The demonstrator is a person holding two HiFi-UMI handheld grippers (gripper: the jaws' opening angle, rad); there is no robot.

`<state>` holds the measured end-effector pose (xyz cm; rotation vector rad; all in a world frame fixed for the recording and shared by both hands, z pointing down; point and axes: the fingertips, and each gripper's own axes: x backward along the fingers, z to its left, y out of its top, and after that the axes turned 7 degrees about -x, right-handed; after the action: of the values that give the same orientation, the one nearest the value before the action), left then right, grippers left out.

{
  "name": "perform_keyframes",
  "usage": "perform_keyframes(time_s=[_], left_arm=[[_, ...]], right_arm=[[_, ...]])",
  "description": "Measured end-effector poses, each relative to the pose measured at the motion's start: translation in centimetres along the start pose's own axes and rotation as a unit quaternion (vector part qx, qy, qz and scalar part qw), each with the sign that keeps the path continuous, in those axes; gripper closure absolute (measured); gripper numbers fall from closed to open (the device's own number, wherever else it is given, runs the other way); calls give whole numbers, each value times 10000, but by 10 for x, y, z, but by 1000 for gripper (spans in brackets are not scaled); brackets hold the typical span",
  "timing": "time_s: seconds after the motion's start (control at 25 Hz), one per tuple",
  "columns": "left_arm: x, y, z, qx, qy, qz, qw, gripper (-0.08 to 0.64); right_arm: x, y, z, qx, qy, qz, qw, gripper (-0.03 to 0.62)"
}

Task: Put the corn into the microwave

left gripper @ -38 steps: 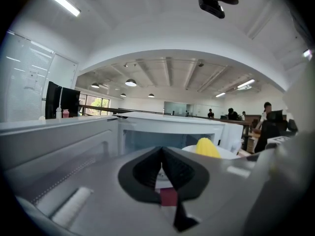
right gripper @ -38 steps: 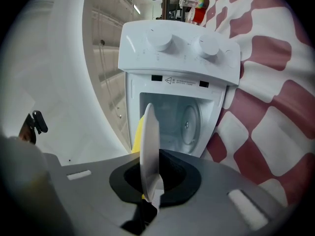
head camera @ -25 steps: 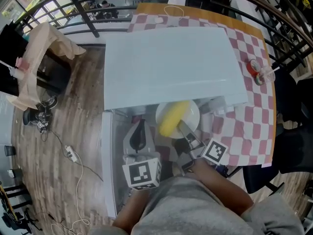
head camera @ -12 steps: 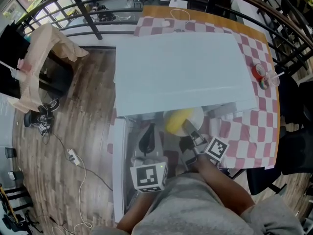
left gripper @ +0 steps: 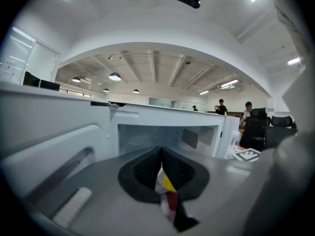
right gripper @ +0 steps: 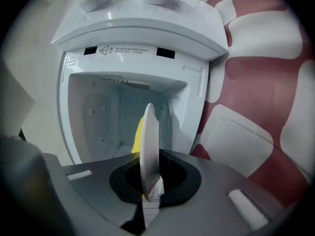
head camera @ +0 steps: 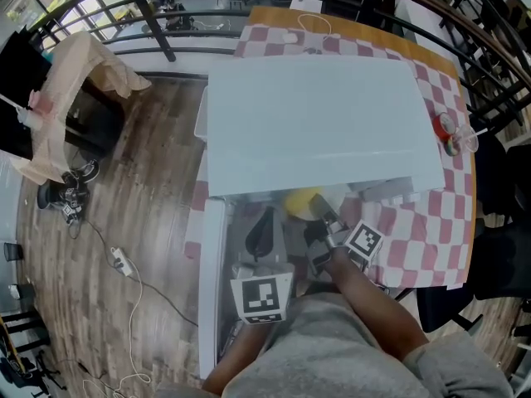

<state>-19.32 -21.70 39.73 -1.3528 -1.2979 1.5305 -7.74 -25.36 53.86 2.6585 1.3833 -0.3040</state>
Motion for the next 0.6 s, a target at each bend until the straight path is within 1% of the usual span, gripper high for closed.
perform_keyframes(time_s=[0.24, 0.36, 0.52, 0.6], left_arm=[[1, -6, 3, 79, 50, 110, 9999, 551], [2, -9, 6, 132, 86, 146, 9998, 551], [2, -11, 3, 154, 69, 170, 9997, 551], [3, -11, 3, 131, 64, 186, 9997, 551]], right_arm=[[-9, 1, -1, -189, 32, -42, 9998, 586], [-14, -3, -3, -287, 54, 112, 9995, 586], [-12, -4, -5, -206, -125, 216, 9995, 581], [-13, -4, -2, -287, -55, 230, 9993, 572]])
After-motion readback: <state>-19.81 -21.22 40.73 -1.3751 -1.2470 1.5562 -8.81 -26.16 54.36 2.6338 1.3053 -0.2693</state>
